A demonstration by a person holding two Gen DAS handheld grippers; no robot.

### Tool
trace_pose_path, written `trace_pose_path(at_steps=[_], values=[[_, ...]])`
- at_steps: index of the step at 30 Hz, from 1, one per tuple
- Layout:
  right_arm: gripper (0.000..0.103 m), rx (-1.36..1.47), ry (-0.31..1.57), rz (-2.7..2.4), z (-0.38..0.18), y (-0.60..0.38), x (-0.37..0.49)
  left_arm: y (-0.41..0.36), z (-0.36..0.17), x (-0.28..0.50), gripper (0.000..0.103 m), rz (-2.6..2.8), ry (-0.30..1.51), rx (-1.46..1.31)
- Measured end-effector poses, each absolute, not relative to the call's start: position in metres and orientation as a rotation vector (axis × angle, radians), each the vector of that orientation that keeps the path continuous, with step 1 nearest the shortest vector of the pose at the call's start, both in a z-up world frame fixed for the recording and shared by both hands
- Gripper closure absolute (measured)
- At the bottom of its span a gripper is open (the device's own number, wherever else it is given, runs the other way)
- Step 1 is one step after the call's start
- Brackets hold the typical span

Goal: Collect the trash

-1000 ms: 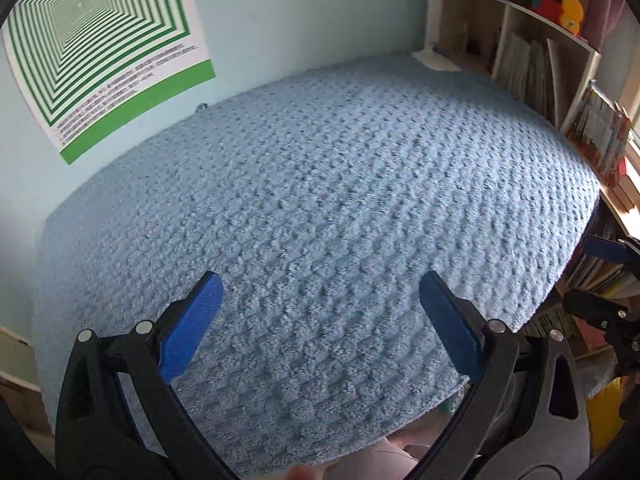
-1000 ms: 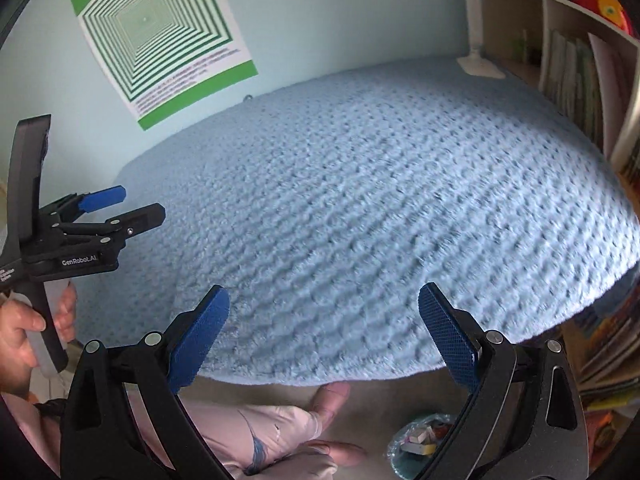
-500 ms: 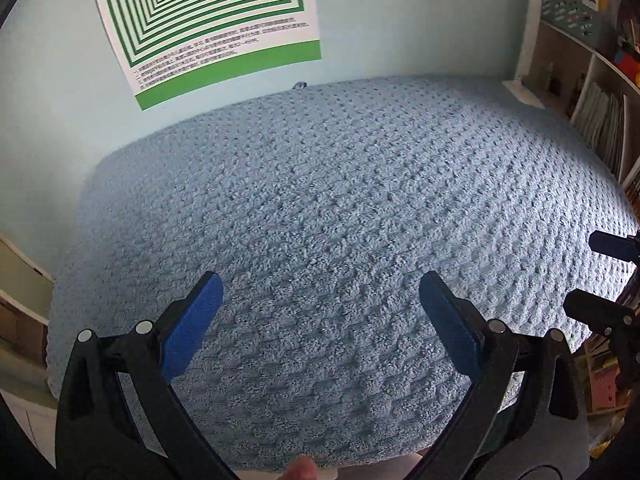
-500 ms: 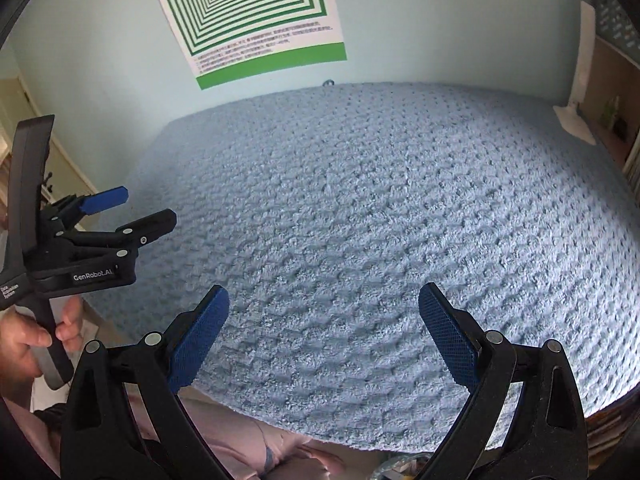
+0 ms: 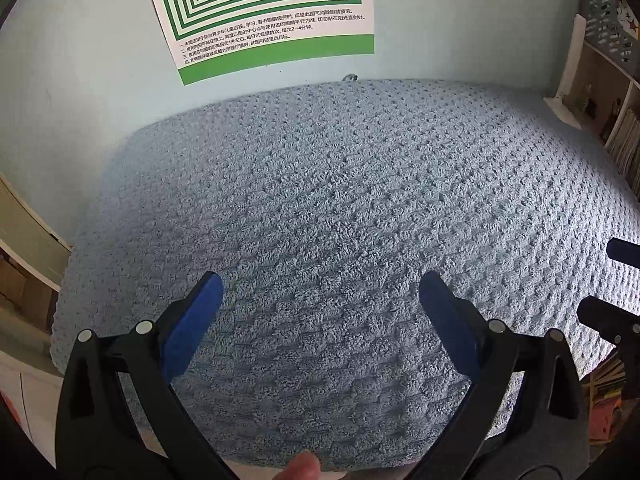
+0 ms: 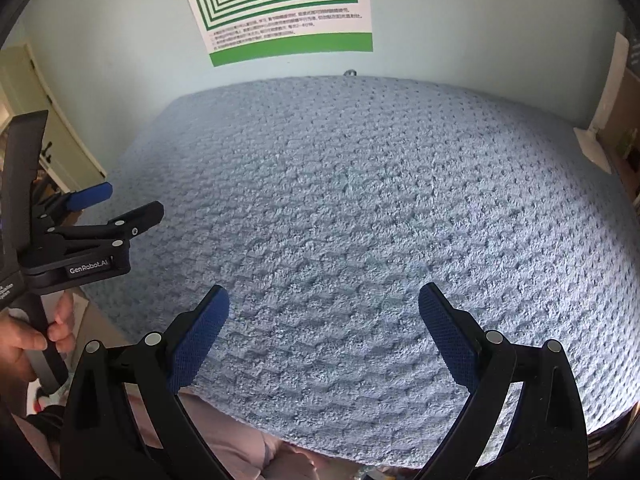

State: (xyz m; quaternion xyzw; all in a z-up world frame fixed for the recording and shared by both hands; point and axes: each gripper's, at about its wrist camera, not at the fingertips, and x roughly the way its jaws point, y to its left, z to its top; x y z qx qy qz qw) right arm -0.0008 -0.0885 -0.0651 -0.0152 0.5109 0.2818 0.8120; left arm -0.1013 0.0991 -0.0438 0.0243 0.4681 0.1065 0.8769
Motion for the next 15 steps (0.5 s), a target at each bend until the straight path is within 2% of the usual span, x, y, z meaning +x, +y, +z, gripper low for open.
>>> trace_pose_path(at_steps=[15], values=[[0.008, -0.04, 1.09, 0.6, -0.0658, -0.0803, 0.0014, 0.1059, -0.0517, -0.0968, 0.007, 0.214, 0.985, 0.042]])
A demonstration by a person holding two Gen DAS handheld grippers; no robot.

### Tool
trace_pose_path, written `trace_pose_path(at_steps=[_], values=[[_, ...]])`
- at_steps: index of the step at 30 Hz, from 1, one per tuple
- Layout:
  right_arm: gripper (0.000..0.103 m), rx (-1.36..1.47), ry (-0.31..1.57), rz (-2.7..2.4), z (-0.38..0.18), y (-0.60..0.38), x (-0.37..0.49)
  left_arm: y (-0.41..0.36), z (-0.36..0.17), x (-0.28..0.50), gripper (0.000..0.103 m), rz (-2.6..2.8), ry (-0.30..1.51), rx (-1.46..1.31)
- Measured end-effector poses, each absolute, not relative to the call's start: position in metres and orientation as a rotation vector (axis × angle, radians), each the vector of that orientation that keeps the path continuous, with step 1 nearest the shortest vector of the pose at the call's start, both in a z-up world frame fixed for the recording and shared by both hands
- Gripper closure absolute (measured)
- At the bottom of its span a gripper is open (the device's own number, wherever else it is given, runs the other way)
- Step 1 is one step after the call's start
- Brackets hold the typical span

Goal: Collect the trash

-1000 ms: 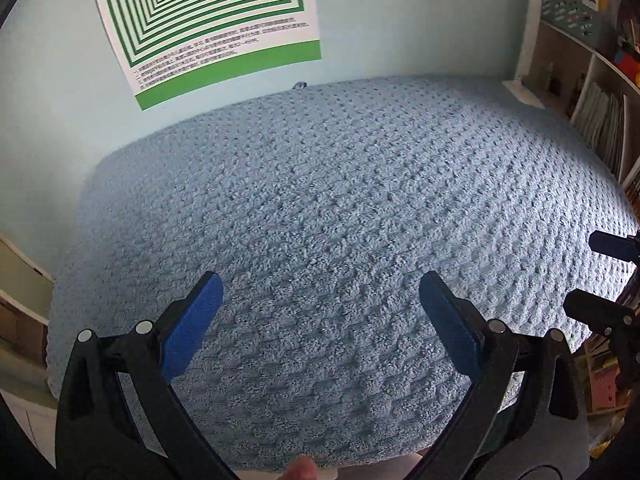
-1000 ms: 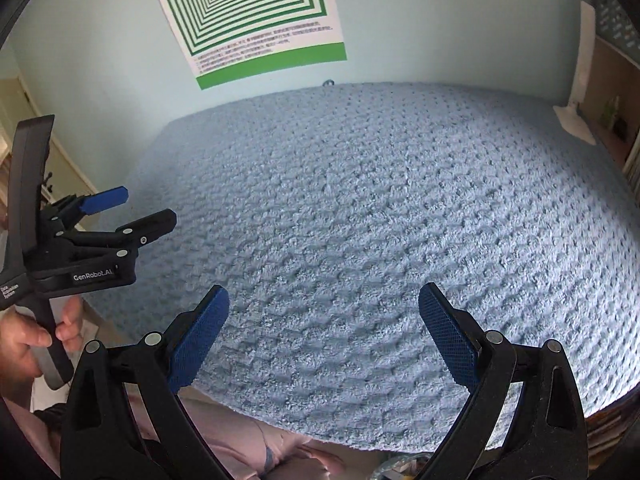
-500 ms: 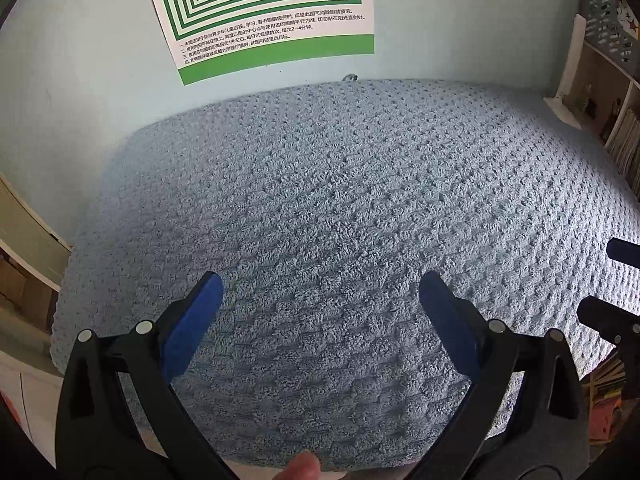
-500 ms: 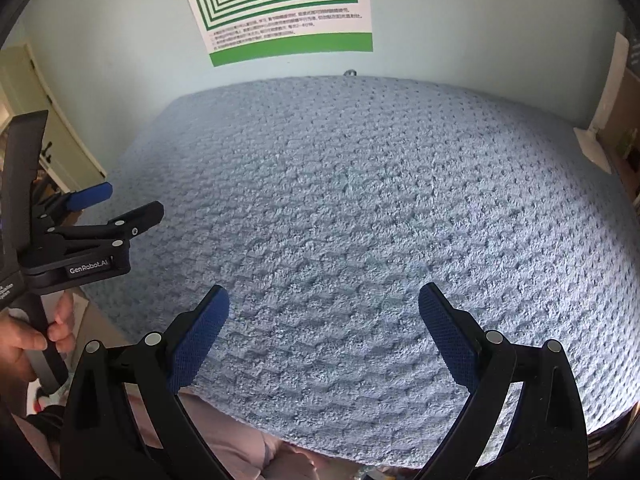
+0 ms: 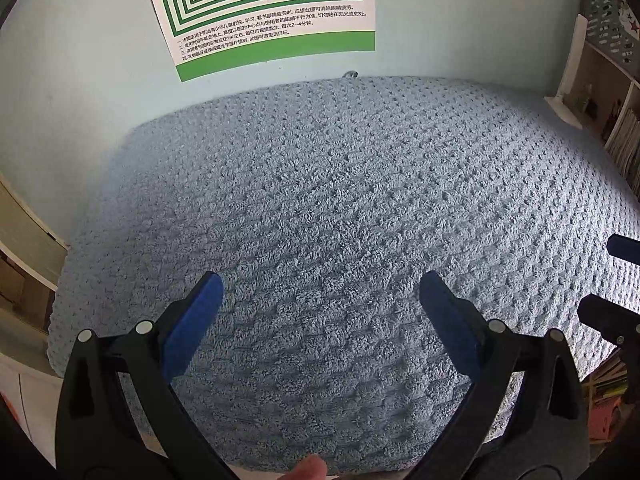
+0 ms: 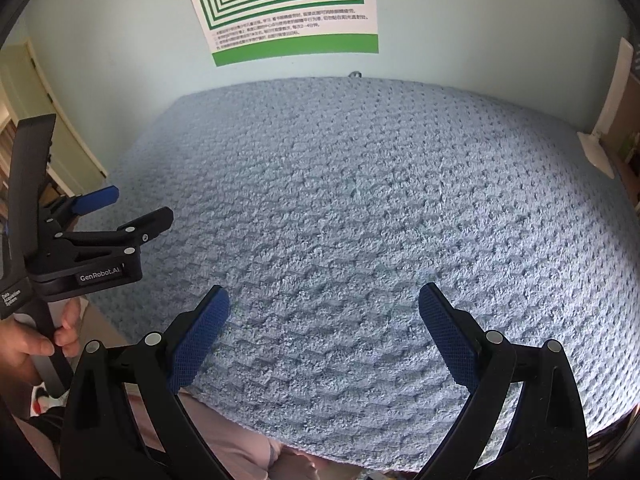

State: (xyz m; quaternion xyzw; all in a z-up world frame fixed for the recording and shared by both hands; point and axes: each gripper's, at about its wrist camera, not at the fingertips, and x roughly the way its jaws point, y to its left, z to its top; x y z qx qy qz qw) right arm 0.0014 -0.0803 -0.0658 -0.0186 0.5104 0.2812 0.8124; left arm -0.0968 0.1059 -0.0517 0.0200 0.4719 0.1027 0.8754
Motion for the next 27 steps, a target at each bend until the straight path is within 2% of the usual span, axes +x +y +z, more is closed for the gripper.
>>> trace_pose_path(at_steps=[27], values=[[0.008, -0.032, 1.106, 0.594, -0.0699, -0.0758, 0.0084, 0.1144, -0.0528, -0.0943, 0.007, 0.232, 0.98, 0.045]])
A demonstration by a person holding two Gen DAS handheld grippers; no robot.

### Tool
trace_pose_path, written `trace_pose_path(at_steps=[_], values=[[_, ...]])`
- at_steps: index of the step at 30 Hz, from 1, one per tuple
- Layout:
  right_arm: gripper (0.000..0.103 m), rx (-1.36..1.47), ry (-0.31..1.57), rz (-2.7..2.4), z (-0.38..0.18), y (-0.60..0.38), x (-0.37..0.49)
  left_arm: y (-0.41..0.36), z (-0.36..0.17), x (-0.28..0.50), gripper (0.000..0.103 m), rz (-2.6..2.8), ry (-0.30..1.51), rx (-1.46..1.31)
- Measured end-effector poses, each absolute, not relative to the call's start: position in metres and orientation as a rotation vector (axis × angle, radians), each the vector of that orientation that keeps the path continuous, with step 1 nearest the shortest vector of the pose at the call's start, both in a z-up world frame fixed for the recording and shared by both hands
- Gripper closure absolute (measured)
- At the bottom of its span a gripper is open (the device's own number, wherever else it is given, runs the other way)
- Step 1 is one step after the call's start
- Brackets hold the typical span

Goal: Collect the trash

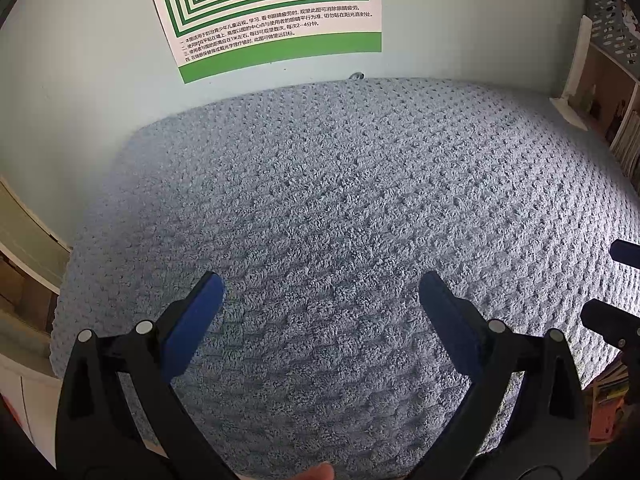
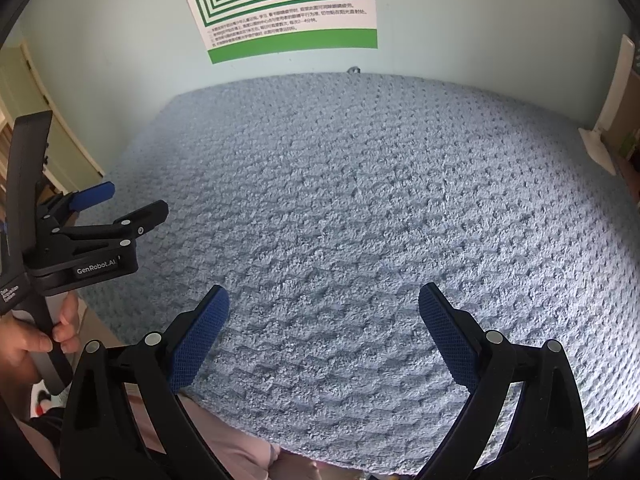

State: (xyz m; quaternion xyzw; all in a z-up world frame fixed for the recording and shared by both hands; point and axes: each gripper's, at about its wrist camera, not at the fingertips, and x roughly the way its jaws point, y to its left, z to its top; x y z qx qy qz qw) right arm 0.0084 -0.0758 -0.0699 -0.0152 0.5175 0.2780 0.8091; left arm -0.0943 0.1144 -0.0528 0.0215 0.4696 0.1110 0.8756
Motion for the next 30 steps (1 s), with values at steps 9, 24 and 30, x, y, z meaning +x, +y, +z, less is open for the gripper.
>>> trace_pose_path(at_steps=[9, 24, 30], values=[[0.008, -0.037, 1.105, 0.594, -0.0685, -0.0768, 0.0084, 0.1143, -0.0521, -0.0935, 0.007, 0.229, 0.974, 0.043], [0.008, -0.038, 1.108, 0.597, -0.0682, -0.0777, 0.0113, 0.1119, -0.0525, -0.0921, 0.007, 0.23, 0.979, 0.049], [0.008, -0.047, 1.112, 0.601, -0.069, -0.076, 0.0125, 0.1102, -0.052, -0.0906, 0.007, 0.23, 0.975, 0.051]])
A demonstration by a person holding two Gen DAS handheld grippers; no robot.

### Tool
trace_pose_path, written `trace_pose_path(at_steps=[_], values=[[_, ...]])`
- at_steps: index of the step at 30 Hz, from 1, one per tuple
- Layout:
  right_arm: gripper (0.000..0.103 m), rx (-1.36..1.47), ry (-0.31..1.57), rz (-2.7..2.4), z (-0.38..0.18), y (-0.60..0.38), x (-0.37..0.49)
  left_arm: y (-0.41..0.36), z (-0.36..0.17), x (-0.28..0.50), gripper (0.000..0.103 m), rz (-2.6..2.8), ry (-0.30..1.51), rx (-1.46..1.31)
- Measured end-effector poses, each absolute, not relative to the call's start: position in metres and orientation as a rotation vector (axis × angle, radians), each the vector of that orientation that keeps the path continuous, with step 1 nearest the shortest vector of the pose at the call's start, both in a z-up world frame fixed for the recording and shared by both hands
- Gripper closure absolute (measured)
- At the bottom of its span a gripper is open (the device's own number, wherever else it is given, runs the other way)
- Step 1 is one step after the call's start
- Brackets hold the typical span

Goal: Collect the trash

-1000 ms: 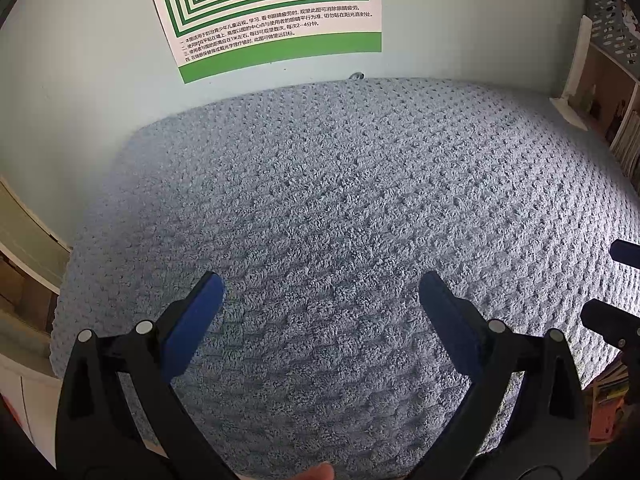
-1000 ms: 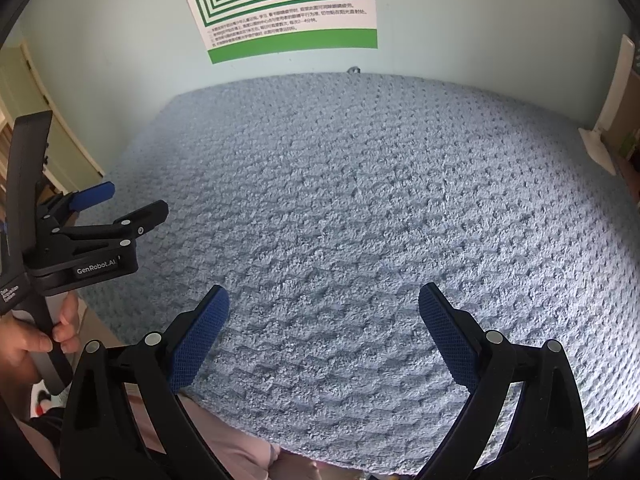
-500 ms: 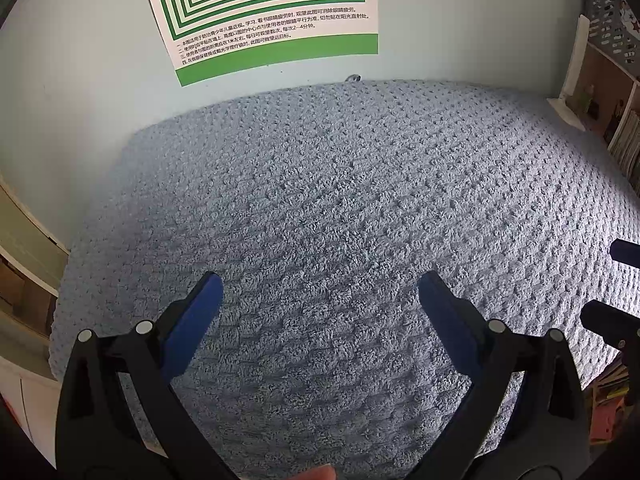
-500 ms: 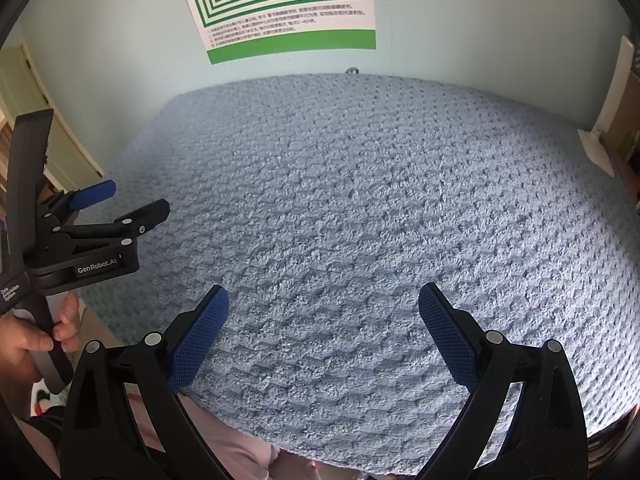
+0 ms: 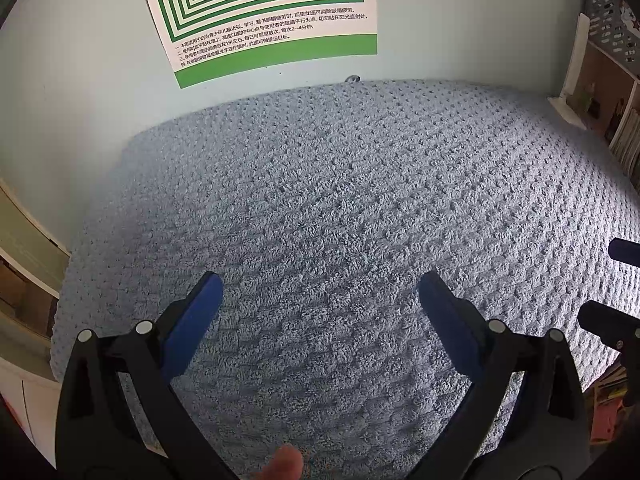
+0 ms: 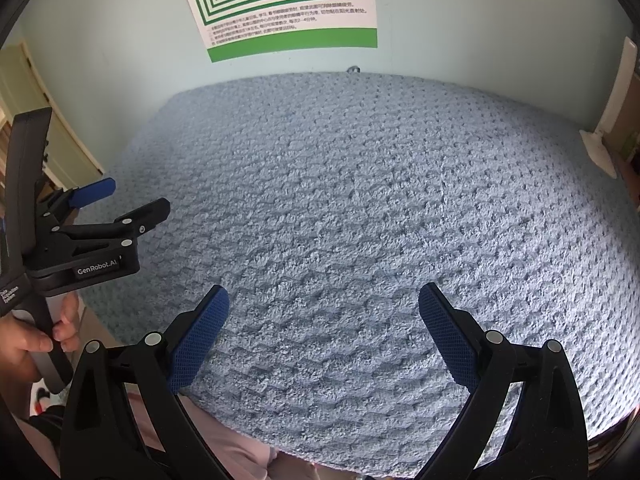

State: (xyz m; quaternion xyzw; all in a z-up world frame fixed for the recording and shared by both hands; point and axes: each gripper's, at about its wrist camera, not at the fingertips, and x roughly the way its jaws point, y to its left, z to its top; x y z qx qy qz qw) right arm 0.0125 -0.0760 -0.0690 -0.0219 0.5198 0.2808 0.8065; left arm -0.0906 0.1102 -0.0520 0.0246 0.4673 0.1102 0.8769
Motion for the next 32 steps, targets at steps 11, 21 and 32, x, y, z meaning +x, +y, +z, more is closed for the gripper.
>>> trace_pose_path(at_steps=[11, 21, 32], values=[[0.008, -0.049, 1.121, 0.6, -0.0721, -0.0756, 0.0146, 0.1138, -0.0569, -0.0903, 0.007, 0.246, 0.996, 0.044], [0.008, -0.048, 1.126, 0.598, -0.0754, -0.074, 0.0167, 0.115, -0.0552, -0.0884, 0.007, 0.23, 0.984, 0.027], [0.008, -0.048, 1.131, 0.592, -0.0779, -0.0764, 0.0155, 0.1138, -0.0615, -0.0886, 0.007, 0.225, 1.008, 0.041]])
